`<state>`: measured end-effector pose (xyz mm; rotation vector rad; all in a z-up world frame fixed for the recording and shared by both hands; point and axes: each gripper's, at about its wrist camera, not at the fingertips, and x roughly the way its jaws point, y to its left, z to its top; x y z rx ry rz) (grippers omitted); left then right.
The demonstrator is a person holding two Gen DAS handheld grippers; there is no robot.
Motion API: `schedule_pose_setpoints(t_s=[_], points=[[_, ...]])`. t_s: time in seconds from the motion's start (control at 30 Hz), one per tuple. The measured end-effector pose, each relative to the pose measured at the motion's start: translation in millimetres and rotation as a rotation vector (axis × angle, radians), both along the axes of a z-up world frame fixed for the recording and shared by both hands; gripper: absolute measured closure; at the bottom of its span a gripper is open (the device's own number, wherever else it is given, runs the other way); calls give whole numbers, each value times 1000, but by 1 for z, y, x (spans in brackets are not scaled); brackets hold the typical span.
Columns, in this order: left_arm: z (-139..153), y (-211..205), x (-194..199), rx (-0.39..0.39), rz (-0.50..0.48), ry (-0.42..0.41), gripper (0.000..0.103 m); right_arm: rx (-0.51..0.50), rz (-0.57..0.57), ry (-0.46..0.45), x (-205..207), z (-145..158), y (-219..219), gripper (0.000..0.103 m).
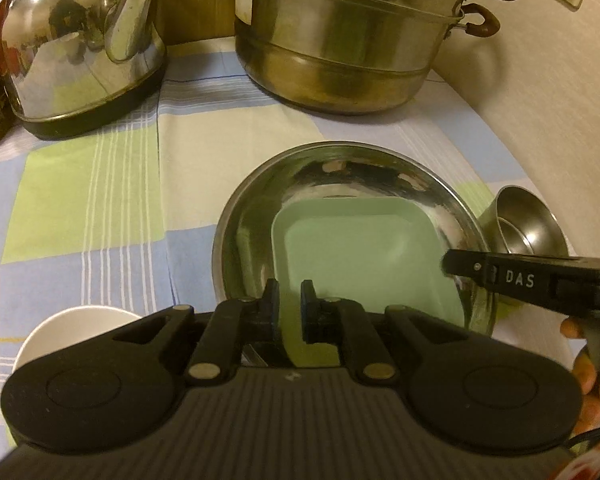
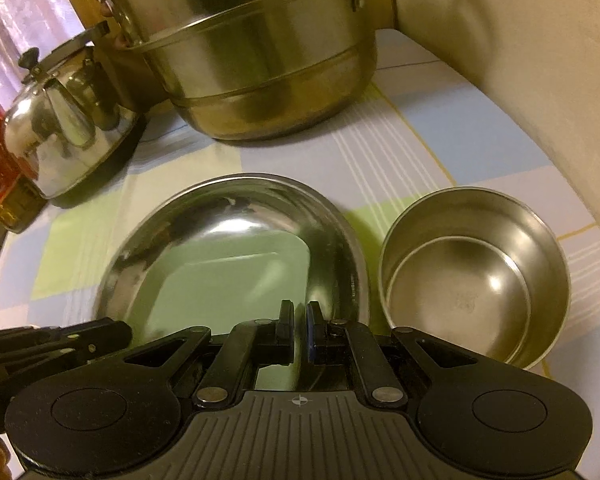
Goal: Organize plates and bowls
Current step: 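Lower the green plate into the steel plate and open the left tool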
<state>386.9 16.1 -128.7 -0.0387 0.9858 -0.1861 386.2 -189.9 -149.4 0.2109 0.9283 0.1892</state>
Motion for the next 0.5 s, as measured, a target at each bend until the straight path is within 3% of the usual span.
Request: schedule_pose_setpoints(t_s=[0.17, 0.5], points=[[10, -2, -6, 9, -12, -30, 94, 13, 7, -33, -8, 9, -5, 98], [45, -3, -48, 19, -39, -77, 91, 149, -33, -39, -49, 39, -33, 97]])
